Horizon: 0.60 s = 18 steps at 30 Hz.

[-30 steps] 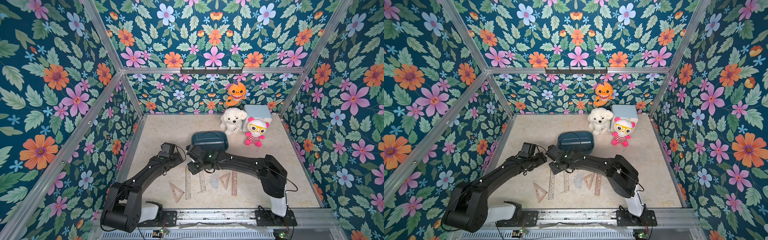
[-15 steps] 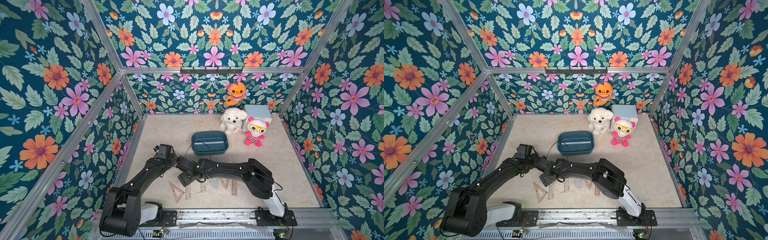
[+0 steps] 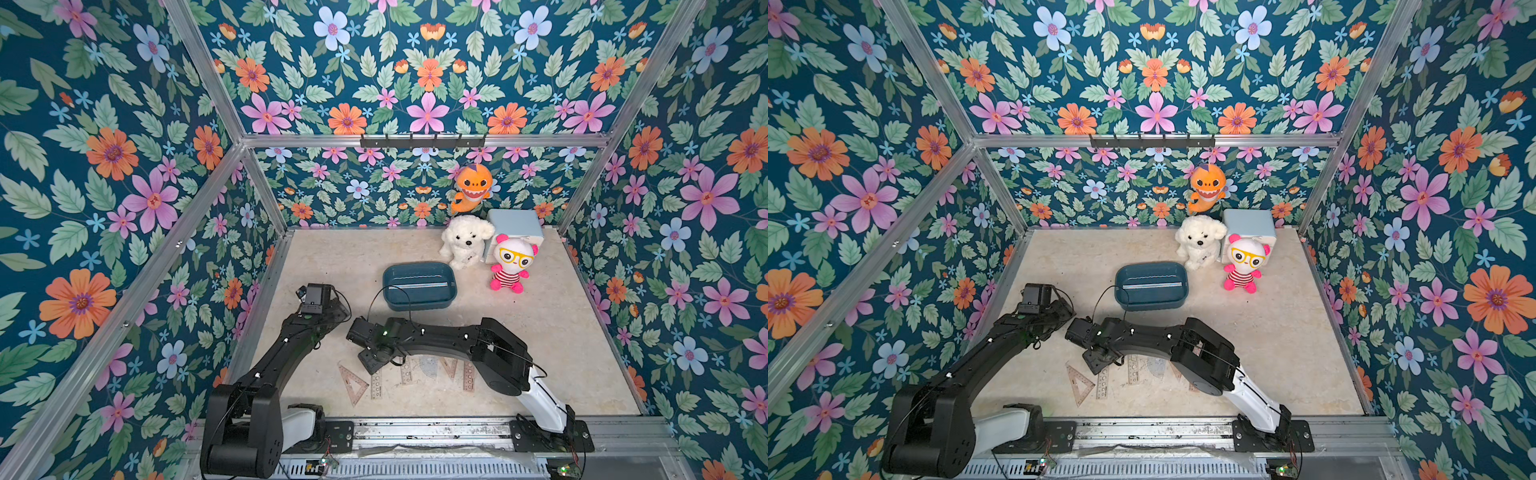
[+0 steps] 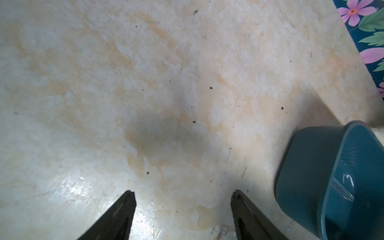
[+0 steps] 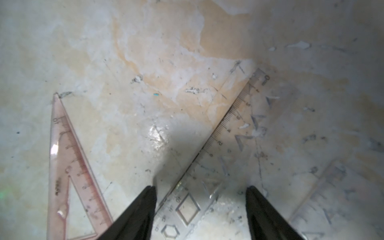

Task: Put the scattered rulers into the storage box
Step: Adjust the ruler at the center of the board.

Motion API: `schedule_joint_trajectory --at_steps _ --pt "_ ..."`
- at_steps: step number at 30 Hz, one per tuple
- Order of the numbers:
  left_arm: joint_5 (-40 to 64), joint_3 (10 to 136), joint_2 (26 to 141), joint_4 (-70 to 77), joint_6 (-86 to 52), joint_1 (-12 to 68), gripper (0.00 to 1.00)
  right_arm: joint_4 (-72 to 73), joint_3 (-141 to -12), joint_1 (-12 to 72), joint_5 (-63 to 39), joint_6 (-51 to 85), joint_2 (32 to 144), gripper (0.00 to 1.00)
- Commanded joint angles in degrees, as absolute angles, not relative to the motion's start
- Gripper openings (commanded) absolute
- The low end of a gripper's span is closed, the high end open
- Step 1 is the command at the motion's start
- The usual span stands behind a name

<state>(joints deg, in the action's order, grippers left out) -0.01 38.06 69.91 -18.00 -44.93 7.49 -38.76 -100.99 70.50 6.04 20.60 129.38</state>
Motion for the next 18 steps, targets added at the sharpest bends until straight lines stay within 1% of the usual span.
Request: schedule_joint_trajectory --at_steps 1,2,4,18 --pt "0.0 38.2 69.8 -18.4 -43.8 6.9 0.78 -40.3 -101.0 70.5 6.6 21.6 129.7 0.59" --pt "0.0 38.2 69.8 -18.5 -43.7 6.7 0.78 -40.3 -101.1 70.4 6.5 21.6 129.8 0.53" --pt "0.3 38.2 69.7 -18.4 -43.7 6.5 0.78 -40.1 -101.0 70.0 6.0 21.6 129.7 0.46" --pt "3.9 35.4 71.1 -15.4 -44.3 6.5 0.77 -36.9 -101.3 66.3 4.2 21.2 131.7 0.41"
